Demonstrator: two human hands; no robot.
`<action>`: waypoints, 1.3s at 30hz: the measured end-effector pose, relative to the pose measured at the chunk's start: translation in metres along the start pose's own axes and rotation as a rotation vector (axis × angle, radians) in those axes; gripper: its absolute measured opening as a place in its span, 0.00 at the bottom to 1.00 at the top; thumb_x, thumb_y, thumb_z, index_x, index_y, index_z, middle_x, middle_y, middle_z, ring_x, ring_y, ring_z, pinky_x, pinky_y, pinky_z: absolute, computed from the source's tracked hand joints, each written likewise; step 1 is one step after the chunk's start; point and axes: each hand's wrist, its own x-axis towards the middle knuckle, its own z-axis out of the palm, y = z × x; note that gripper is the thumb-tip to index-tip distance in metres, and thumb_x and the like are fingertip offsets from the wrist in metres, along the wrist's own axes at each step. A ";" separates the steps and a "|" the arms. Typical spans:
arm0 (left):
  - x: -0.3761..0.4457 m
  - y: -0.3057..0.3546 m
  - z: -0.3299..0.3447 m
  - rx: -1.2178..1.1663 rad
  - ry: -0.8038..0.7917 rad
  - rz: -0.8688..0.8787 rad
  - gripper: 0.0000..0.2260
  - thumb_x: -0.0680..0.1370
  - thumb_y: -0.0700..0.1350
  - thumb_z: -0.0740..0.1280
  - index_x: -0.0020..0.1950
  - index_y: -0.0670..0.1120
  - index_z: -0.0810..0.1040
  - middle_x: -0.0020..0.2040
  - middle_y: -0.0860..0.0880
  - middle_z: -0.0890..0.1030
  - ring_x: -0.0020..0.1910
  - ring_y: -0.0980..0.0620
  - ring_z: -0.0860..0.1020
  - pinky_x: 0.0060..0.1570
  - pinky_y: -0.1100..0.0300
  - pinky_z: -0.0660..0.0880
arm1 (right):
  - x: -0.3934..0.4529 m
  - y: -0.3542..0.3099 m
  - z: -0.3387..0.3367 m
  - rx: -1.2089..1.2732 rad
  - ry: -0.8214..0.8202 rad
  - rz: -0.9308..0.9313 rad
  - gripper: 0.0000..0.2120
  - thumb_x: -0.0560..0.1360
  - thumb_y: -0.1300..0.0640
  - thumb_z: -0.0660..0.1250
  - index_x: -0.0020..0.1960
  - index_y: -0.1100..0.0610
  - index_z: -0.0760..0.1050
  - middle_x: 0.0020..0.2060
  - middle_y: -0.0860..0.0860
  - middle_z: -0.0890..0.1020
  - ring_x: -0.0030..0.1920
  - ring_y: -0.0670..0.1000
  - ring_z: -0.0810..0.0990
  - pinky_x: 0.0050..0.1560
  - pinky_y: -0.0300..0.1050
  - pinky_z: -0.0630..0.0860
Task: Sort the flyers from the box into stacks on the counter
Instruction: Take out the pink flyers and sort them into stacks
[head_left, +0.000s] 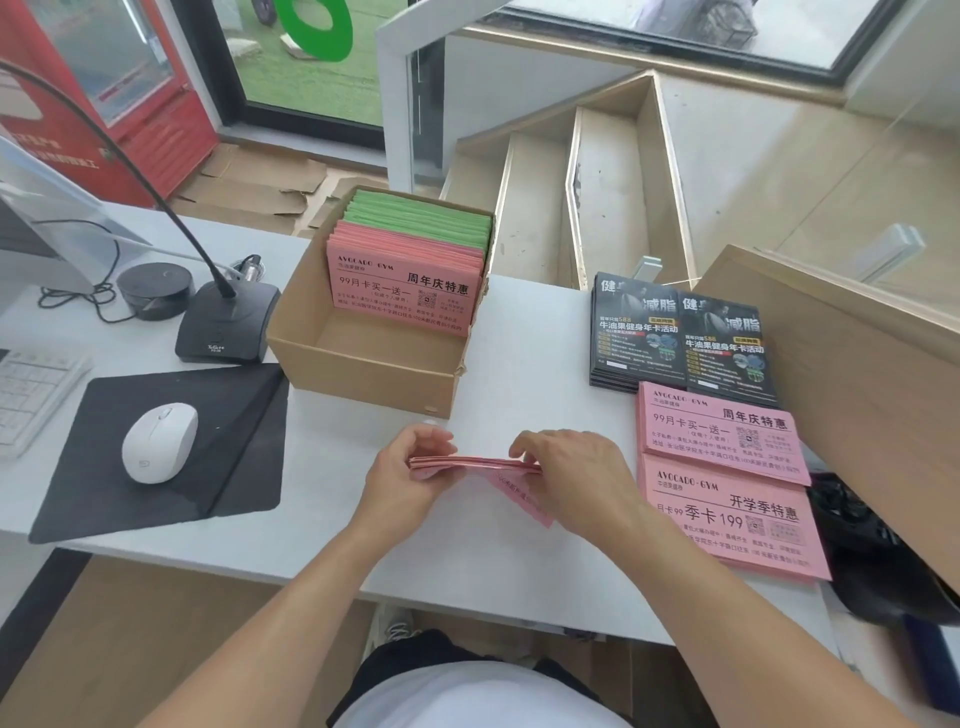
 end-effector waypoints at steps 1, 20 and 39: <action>0.000 0.000 0.001 -0.012 0.021 0.008 0.15 0.72 0.37 0.78 0.55 0.48 0.80 0.47 0.50 0.85 0.46 0.56 0.82 0.47 0.69 0.75 | 0.002 0.004 0.002 0.003 -0.012 0.018 0.11 0.81 0.49 0.62 0.62 0.44 0.76 0.51 0.44 0.84 0.53 0.51 0.81 0.46 0.45 0.68; 0.002 0.012 0.016 -0.173 0.326 -0.032 0.28 0.66 0.67 0.76 0.60 0.57 0.75 0.53 0.56 0.84 0.54 0.60 0.80 0.52 0.63 0.76 | 0.023 0.008 0.000 -0.073 -0.060 0.021 0.12 0.79 0.54 0.61 0.61 0.44 0.74 0.46 0.46 0.83 0.46 0.54 0.80 0.39 0.48 0.69; 0.006 0.006 0.006 -0.107 0.484 0.022 0.08 0.86 0.51 0.56 0.52 0.50 0.69 0.56 0.59 0.83 0.51 0.59 0.81 0.47 0.58 0.77 | 0.029 0.004 -0.003 -0.028 -0.127 0.050 0.10 0.78 0.54 0.62 0.58 0.46 0.75 0.45 0.47 0.83 0.47 0.55 0.79 0.45 0.51 0.76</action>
